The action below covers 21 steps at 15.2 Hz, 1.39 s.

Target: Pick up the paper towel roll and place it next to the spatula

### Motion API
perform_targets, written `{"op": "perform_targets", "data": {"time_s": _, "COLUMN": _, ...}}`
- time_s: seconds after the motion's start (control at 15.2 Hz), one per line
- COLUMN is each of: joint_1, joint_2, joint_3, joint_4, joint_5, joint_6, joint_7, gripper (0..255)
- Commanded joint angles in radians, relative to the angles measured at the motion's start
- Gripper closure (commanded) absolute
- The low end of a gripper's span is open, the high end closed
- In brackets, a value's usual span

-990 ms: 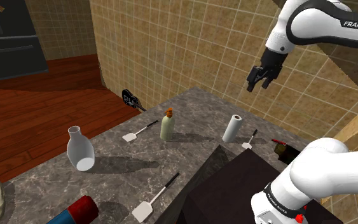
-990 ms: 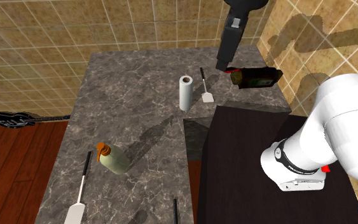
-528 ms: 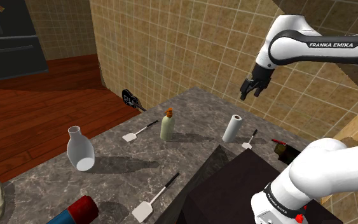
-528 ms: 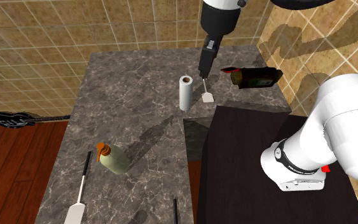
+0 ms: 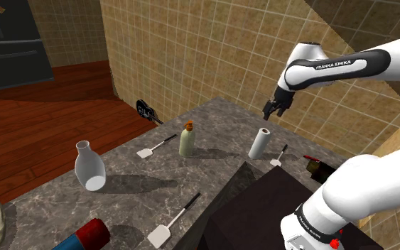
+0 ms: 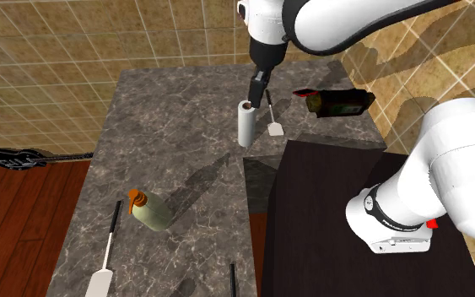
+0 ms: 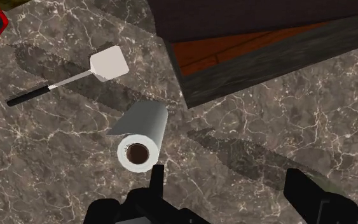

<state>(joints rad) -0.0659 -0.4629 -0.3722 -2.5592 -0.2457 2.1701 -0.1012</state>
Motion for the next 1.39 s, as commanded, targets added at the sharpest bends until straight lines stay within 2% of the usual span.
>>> {"op": "perform_targets", "data": {"time_s": 0.0, "joint_1": 0.001, "joint_2": 0.069, "joint_3": -0.034, "joint_4": 0.002, "joint_5": 0.003, "joint_6": 0.073, "joint_7": -0.030, "gripper": 0}}
{"op": "perform_targets", "data": {"time_s": 0.33, "joint_1": 0.019, "joint_2": 0.270, "joint_3": -0.118, "joint_4": 0.041, "joint_5": 0.063, "joint_6": 0.240, "joint_7": -0.131, "gripper": 0}}
{"op": "perform_targets", "data": {"time_s": 0.59, "joint_1": 0.032, "joint_2": 0.451, "joint_3": -0.164, "joint_4": 0.097, "joint_5": 0.186, "joint_6": 0.354, "joint_7": -0.257, "gripper": 0}}
{"op": "perform_targets", "data": {"time_s": 0.79, "joint_1": 0.016, "joint_2": 0.583, "joint_3": -0.162, "joint_4": 0.151, "joint_5": 0.308, "joint_6": 0.415, "joint_7": -0.366, "gripper": 0}}
{"op": "perform_targets", "data": {"time_s": 1.32, "joint_1": -0.018, "joint_2": 0.693, "joint_3": -0.117, "joint_4": 0.155, "joint_5": 0.419, "joint_6": 0.506, "joint_7": -0.446, "gripper": 0}}
